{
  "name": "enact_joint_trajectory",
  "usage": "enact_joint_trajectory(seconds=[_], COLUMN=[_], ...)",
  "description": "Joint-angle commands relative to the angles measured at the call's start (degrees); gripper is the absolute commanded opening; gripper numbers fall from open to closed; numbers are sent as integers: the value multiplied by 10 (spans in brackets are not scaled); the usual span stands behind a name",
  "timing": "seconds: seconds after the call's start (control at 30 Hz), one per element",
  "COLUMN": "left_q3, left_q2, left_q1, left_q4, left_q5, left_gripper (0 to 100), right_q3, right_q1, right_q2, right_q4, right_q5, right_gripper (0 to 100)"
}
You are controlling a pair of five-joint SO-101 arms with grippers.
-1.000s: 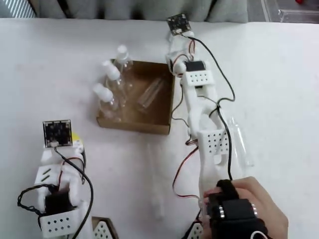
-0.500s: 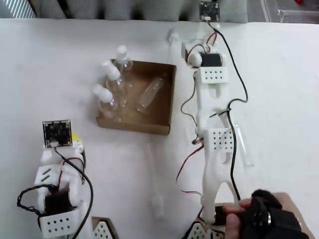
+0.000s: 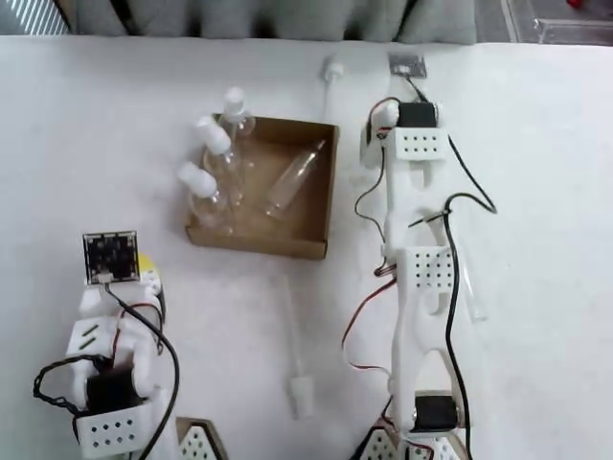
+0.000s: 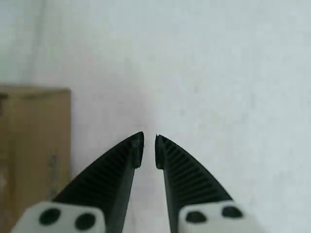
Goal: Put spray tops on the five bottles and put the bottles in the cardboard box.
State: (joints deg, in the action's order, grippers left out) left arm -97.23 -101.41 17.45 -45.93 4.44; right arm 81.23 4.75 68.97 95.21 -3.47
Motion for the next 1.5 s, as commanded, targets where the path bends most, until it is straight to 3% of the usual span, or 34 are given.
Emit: enact_joint_trajectory(seconds=[0.0,0.37,0.6,0.97,1.27,1.47], left_q3=[2,2,3,3,3,3], left_q2=[-3,-3,-3,-3,-3,-3], left_q1=[-7,-7,-7,-7,-7,-7], left_q4=[18,16,15,14,14,14], left_q5=[5,5,5,5,5,5], left_gripper=[28,28,28,28,28,28], right_q3=[-1,-325,-515,-913,-1028,-1038], right_q1=[-15,-13,35,80,90,133], right_q2=[-35,-243,-356,-631,-658,-658], right_q4=[43,40,18,-207,-332,-350], right_q5=[14,18,18,1,2,-3], right_gripper=[16,16,16,16,16,16])
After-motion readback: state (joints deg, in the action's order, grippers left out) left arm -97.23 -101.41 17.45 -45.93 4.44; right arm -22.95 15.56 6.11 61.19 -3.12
